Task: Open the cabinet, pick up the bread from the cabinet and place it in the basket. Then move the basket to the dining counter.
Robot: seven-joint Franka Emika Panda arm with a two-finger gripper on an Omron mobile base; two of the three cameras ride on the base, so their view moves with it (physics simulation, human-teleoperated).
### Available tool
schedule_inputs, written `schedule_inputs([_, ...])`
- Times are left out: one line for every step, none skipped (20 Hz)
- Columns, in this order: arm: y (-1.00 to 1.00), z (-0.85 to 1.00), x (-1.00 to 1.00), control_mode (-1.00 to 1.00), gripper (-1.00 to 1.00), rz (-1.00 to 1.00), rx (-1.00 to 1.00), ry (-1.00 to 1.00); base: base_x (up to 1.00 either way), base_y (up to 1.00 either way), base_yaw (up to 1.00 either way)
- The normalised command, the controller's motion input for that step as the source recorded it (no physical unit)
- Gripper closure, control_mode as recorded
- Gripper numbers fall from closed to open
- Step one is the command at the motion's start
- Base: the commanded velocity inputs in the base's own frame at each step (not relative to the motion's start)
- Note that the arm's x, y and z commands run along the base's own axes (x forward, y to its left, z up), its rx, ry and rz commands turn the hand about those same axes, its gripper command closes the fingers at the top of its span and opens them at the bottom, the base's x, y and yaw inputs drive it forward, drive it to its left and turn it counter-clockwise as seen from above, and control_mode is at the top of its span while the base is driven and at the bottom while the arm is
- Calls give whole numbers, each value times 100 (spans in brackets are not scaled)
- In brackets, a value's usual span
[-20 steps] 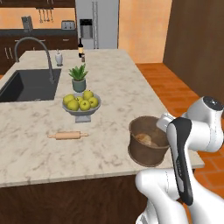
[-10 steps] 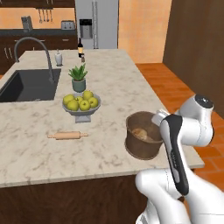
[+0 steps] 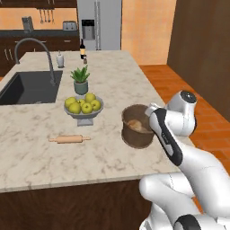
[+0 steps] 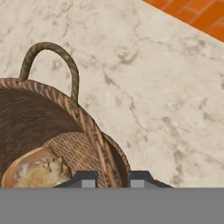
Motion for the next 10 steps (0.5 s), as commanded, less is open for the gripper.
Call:
schedule_inputs([0, 1, 100, -100, 100, 0, 0, 1, 0, 0, 0])
schedule_inputs([1, 0, 100, -100, 100, 0, 1, 2, 0, 0, 0])
schedule_inputs([1, 0, 100, -100, 100, 0, 0, 3, 0, 0, 0])
schedule_inputs([0, 7, 100, -100, 100, 0, 0, 1, 0, 0, 0])
schedule_inputs([0, 6, 100, -100, 100, 0, 0, 1, 0, 0, 0])
schedule_inputs([0, 14, 100, -100, 100, 0, 0, 0, 0, 0, 0])
schedule_inputs([0, 11, 100, -100, 100, 0, 0, 0, 0, 0, 0])
schedule_inputs([0, 1, 92, -100, 100, 0, 0, 1, 0, 0, 0])
schedule_inputs([6, -5, 49, -100, 100, 0, 0, 5, 0, 0, 0])
schedule_inputs([0, -8, 26, -100, 100, 0, -3, 3, 0, 0, 0])
